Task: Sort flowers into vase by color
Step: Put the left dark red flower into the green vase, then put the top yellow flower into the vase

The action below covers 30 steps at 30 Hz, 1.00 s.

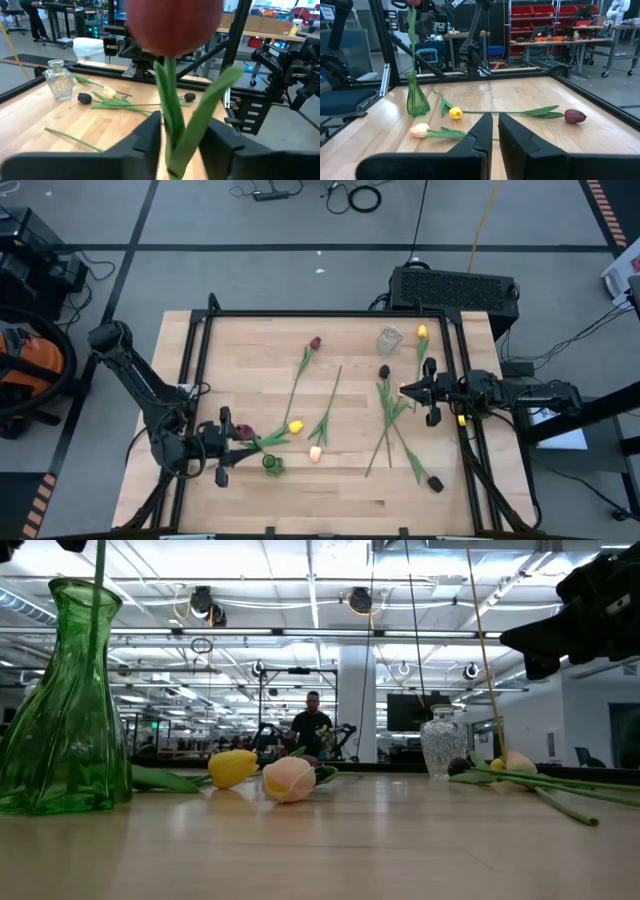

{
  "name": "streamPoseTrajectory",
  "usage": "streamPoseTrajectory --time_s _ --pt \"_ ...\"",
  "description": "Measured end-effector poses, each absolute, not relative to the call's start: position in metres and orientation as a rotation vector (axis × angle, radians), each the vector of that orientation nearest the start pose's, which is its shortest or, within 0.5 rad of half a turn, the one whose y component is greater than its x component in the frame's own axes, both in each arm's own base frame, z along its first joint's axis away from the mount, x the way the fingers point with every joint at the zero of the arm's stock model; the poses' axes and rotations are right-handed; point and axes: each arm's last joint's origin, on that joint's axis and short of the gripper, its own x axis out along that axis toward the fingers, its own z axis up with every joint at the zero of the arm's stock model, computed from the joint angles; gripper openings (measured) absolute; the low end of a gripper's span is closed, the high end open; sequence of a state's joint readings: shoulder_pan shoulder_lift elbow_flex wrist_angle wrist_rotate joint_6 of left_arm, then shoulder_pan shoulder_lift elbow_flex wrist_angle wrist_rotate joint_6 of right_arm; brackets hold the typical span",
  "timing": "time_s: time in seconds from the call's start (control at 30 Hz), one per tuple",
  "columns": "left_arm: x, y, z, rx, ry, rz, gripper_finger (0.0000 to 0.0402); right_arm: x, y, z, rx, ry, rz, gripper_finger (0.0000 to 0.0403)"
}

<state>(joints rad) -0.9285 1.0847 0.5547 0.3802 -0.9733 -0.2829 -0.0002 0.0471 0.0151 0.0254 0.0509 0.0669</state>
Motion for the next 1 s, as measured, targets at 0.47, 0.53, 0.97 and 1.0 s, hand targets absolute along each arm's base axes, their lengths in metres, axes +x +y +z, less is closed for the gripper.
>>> streamPoseTrajectory --time_s 0.47,0.53,0.97,1.0 --pt "0.152 -0.167 0.260 -0.233 0.136 -0.046 0.0203 0.100 -0.001 0.167 0.067 0.005 -0.051 0.0025" --pt "0.151 -0.165 0.261 -0.220 0.166 -0.038 0.0203 0.100 -0.001 0.167 0.067 0.005 -0.051 0.0025" --pt "0.137 -0.141 0.264 -0.276 0.624 -0.195 0.0203 0.100 -0.001 0.167 0.067 0.005 -0.051 0.0025" --pt "0.137 -0.139 0.263 -0.266 0.644 -0.190 0.0203 0.100 -0.001 0.167 0.067 0.005 -0.051 0.0025"
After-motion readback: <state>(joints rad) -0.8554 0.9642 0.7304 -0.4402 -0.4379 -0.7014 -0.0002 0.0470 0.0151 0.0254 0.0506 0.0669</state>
